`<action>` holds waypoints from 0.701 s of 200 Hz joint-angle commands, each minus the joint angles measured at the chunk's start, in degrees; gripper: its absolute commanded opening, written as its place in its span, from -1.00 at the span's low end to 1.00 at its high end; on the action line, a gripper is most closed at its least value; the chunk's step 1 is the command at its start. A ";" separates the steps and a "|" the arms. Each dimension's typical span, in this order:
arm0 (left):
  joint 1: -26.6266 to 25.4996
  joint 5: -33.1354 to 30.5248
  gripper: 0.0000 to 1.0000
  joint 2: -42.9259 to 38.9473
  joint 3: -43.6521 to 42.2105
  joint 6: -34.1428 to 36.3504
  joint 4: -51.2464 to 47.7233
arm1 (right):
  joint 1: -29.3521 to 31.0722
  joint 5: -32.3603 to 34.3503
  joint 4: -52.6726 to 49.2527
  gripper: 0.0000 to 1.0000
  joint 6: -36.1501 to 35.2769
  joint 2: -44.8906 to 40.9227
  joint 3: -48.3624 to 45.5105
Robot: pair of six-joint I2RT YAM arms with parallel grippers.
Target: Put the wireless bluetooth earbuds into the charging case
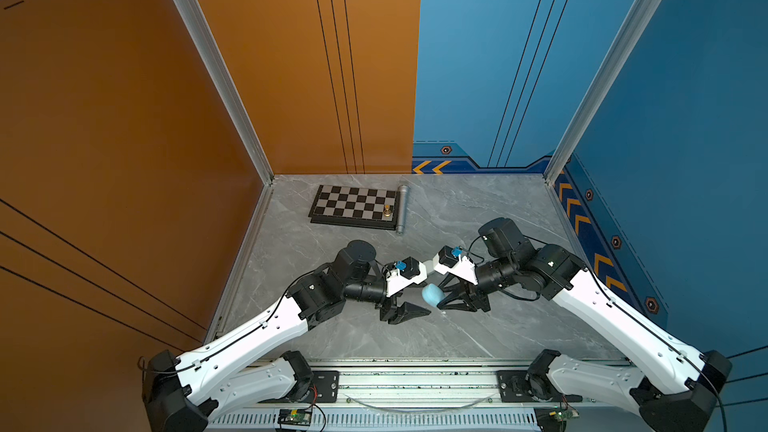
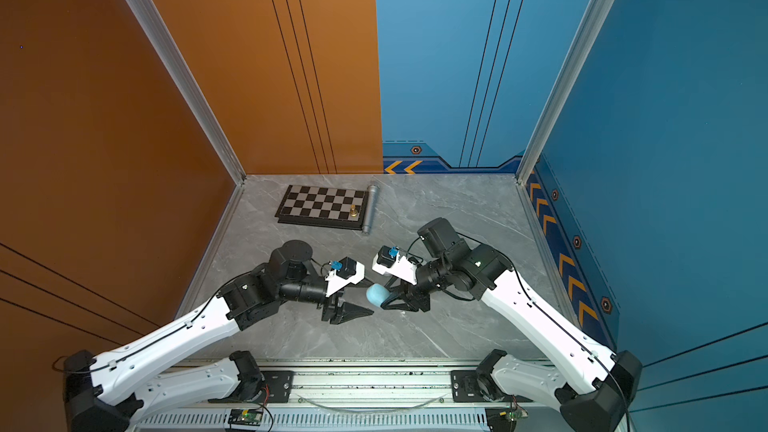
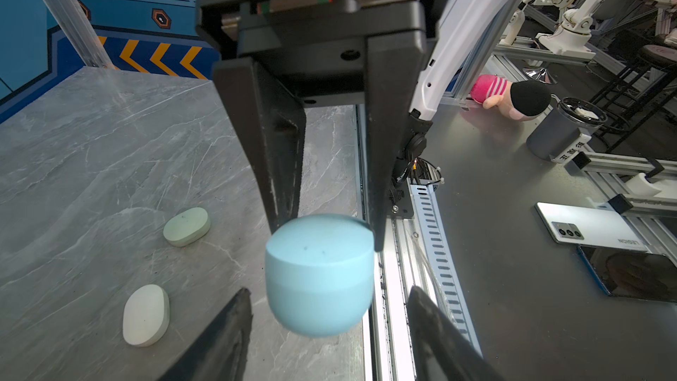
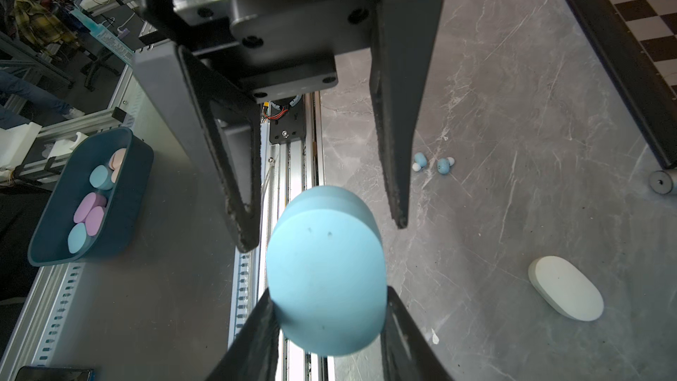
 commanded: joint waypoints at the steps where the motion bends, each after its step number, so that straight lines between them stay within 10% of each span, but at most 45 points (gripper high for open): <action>1: -0.79 2.34 0.24 0.53 1.99 -0.37 0.50 | 0.29 -1.20 -1.45 -0.74 -0.89 0.33 1.81; 65: -1.48 0.50 0.12 0.98 2.24 -0.80 3.98 | 0.37 -1.64 -1.45 -0.77 -0.30 0.57 1.25; 140: -1.73 1.40 -0.50 2.28 2.83 -0.98 3.46 | 0.40 -1.80 -1.12 -0.77 0.61 1.05 1.53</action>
